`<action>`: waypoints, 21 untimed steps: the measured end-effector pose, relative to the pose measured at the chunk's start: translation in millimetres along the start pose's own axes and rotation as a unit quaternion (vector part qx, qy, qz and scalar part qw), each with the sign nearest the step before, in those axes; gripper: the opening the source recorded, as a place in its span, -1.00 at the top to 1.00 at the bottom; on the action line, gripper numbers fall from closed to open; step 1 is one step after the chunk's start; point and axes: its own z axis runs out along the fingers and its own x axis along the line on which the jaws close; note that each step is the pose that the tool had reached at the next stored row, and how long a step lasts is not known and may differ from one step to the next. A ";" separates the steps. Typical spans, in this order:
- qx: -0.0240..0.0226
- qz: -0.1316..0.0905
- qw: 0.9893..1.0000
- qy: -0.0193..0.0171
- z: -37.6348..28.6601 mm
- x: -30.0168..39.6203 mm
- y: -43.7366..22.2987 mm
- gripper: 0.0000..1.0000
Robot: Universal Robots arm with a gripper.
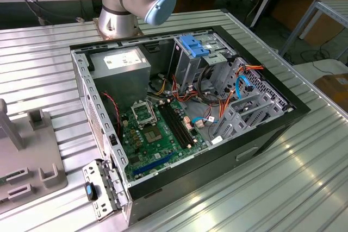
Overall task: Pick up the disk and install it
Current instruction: 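Reach for the disk, then pick up the disk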
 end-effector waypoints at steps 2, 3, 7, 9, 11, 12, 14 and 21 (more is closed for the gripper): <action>0.001 0.000 1.000 0.000 -0.1 -0.1 0.0 0.79; 0.004 0.000 1.000 0.000 -0.1 -0.1 0.2 0.79; 0.016 0.000 1.000 0.000 0.1 0.0 0.6 0.79; 0.015 0.000 1.000 0.000 4.6 -0.1 0.4 0.79; 0.016 0.000 1.000 0.000 6.4 -2.7 0.6 0.79; 0.016 0.000 1.000 0.000 6.4 -2.8 0.5 0.79; 0.016 0.000 1.000 0.000 7.3 -4.5 0.6 0.79; 0.016 0.000 1.000 0.000 7.4 -4.6 0.7 0.79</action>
